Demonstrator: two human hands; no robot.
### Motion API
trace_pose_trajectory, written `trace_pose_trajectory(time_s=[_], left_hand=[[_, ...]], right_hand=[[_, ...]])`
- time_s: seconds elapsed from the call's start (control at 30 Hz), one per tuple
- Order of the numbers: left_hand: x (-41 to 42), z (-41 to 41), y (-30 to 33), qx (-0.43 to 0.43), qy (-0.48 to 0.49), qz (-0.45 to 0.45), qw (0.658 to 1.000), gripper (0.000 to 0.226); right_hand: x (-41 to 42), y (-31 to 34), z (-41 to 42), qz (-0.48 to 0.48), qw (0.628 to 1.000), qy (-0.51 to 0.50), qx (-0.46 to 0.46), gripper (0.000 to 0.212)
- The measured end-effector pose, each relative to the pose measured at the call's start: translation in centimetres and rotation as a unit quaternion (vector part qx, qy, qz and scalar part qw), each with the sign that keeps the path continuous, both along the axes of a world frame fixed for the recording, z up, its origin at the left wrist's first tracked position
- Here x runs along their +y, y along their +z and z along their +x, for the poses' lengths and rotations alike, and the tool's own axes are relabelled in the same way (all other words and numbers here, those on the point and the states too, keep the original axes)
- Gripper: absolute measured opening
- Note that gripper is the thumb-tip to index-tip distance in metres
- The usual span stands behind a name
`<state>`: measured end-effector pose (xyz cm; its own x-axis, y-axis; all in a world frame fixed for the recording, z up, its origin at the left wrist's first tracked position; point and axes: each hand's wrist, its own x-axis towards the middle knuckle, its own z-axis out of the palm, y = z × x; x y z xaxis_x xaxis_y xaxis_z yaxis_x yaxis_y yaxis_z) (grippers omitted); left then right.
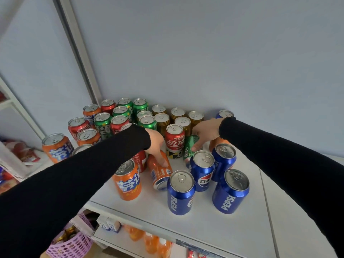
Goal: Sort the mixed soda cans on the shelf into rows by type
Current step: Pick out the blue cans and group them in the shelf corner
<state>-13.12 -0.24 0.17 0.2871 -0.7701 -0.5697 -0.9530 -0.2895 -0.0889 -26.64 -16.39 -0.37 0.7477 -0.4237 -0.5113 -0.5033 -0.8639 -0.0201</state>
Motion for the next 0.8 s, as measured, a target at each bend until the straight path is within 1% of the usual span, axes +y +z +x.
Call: trace_pose_trajectory(time_s=[0.1,0.17,0.2,0.3,0.4,0.47,0.57,0.67,0.73,0.8], left_hand=[[0.3,0.3,0.2,0.007,-0.016,-0.053,0.998,0.065],[0.8,0.6,0.5,-0.01,-0.037,-0.113,0.993,0.06],[1.1,0.6,0.6,-0.026,-0.049,-0.149,0.987,0.057],[2.0,0.6,0.9,-0.063,-0.072,-0.242,0.966,0.044],[2.6,0.7,0.2,-0.075,-0.087,-0.293,0.949,0.035],[2.9,0.8,-0.3,-0.066,-0.093,-0.31,0.944,0.027],[3.2,1.2,-0.2,-0.024,-0.078,-0.316,0.945,0.017],[3.4,2.0,0.4,0.024,-0.049,-0.318,0.946,0.009],[3.5,2.4,0.7,0.046,-0.035,-0.323,0.945,0.011],[3.7,2.5,0.9,0.062,-0.03,-0.333,0.94,0.014]], right_hand=[[0.0,0.0,-0.7,0.004,0.999,-0.003,-0.039,0.067],[-0.3,-0.1,-1.3,-0.029,0.996,0.01,-0.079,0.056],[-0.5,-0.3,-1.6,-0.052,0.993,0.019,-0.107,0.055],[-0.9,-0.8,-2.4,-0.108,0.971,0.056,-0.205,0.055],[-0.3,-0.6,-3.3,-0.137,0.954,0.099,-0.249,0.047],[0.2,-0.4,-3.9,-0.157,0.947,0.113,-0.256,0.043],[0.5,-0.6,-4.4,-0.18,0.942,0.128,-0.251,0.033],[0.5,-0.8,-4.8,-0.137,0.946,0.111,-0.271,0.021],[0.7,-0.2,-5.1,-0.105,0.944,0.085,-0.301,0.013],[1.1,0.6,-5.3,-0.085,0.937,0.062,-0.334,0.012]])
